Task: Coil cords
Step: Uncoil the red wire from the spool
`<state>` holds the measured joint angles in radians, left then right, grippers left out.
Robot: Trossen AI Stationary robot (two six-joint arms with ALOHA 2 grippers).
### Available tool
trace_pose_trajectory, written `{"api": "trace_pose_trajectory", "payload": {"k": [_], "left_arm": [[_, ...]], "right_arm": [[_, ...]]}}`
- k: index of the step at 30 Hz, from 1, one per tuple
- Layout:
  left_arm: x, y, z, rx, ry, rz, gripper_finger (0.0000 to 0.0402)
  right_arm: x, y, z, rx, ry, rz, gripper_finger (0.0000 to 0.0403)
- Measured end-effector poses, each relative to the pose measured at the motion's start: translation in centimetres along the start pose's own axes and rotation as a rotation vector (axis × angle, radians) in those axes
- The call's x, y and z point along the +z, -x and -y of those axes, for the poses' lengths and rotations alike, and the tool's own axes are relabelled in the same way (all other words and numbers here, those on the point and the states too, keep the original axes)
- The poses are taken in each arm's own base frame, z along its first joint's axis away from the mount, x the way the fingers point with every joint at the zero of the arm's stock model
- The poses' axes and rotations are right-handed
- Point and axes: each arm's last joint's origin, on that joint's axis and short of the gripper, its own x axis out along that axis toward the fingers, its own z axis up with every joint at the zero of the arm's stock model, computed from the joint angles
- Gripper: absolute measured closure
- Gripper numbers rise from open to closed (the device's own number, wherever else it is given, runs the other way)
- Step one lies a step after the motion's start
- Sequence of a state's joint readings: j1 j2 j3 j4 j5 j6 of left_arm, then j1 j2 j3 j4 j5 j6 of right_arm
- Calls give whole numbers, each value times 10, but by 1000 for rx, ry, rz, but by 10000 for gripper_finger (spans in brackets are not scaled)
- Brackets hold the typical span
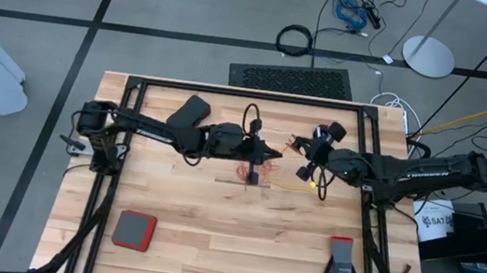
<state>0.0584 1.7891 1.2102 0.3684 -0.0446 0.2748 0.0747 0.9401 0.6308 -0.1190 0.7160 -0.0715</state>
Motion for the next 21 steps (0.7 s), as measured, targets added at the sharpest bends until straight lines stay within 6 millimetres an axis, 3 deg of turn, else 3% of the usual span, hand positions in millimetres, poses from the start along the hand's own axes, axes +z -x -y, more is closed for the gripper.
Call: {"api": "trace_pose_trajectory", "payload": {"k": [8,14,21], "left_arm": [[-19,3,4,-12,-3,-90,401],[-18,4,6,-38,-2,-3,401],[-33,7,0,-4,11,53,402]], "right_arm": [[5,15,-4,57,162,60,403],[10,18,-12,52,277,118,403],[18,20,-23,44,391,191,403]]}}
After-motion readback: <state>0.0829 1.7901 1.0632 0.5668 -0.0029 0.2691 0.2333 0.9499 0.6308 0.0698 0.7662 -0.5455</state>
